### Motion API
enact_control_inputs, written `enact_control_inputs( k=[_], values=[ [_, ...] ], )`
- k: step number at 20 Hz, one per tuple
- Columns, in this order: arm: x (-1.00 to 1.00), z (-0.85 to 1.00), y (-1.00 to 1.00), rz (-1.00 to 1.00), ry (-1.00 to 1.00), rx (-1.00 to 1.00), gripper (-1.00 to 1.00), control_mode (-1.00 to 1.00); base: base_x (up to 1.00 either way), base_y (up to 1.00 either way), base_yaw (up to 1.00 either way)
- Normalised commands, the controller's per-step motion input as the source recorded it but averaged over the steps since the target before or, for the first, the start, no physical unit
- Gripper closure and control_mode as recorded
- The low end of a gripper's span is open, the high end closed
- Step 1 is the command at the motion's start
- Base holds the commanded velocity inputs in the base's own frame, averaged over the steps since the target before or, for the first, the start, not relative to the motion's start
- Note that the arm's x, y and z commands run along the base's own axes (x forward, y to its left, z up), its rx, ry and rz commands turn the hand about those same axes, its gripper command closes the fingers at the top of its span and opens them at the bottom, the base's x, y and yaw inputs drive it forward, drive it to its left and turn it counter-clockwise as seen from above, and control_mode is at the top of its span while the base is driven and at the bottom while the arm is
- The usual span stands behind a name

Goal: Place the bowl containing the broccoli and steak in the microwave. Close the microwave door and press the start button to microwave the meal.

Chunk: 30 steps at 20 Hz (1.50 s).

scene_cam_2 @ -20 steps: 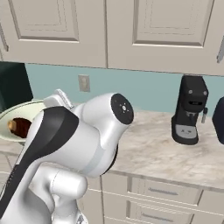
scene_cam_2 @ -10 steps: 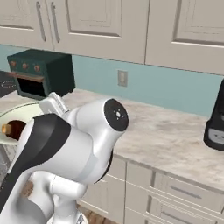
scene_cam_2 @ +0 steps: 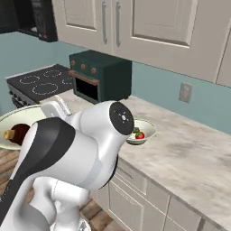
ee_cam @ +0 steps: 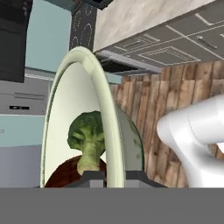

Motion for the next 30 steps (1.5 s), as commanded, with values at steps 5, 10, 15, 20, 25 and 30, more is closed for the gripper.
enact_control_inputs(
  k=[5, 10, 15, 20, 25, 30],
  values=[
    [0.0, 0.0, 0.0, 0.0, 0.0, 0.0, 1.0, 1.0, 0.34, 0.99, 0.43],
    [0.0, 0.0, 0.0, 0.0, 0.0, 0.0, 1.0, 1.0, 0.54, 1.0, 0.23],
    [0.0, 0.0, 0.0, 0.0, 0.0, 0.0, 1.0, 1.0, 0.49, 1.0, -0.05],
    [0.0, 0.0, 0.0, 0.0, 0.0, 0.0, 1.0, 1.0, 0.38, 1.0, -0.28],
    [0.0, 0.0, 0.0, 0.0, 0.0, 0.0, 1.0, 1.0, 0.18, 1.0, -0.41],
    [0.0, 0.0, 0.0, 0.0, 0.0, 0.0, 1.0, 1.0, 0.17, 1.0, -0.47]
  ],
)
